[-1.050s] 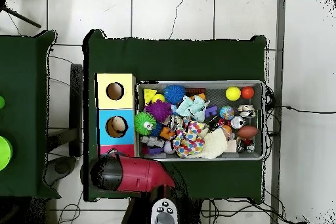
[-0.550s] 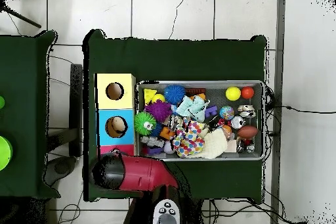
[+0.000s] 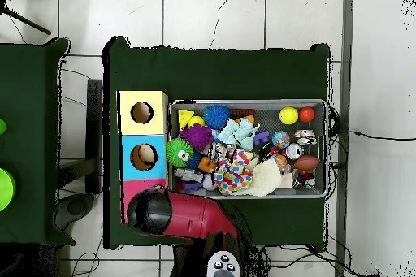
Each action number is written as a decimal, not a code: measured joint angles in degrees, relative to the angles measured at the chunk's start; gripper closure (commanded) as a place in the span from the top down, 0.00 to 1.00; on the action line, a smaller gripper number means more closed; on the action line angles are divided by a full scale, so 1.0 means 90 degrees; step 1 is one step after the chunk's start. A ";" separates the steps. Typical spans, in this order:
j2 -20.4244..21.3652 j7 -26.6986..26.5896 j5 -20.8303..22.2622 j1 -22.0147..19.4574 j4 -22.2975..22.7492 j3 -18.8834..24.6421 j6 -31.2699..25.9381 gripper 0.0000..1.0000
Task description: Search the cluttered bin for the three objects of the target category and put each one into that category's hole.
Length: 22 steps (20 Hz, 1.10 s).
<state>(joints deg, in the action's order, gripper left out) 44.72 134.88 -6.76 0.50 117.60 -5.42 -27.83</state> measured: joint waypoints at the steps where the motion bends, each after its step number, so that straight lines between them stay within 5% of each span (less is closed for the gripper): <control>1: 0.0000 0.0000 0.0022 -0.0005 0.0000 -0.0019 0.0000 1.00; 22: 0.0240 0.0000 0.0428 0.0073 -0.0248 -0.0324 -0.0003 1.00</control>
<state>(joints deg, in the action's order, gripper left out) 46.88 134.88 -2.91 1.16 115.37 -8.34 -27.85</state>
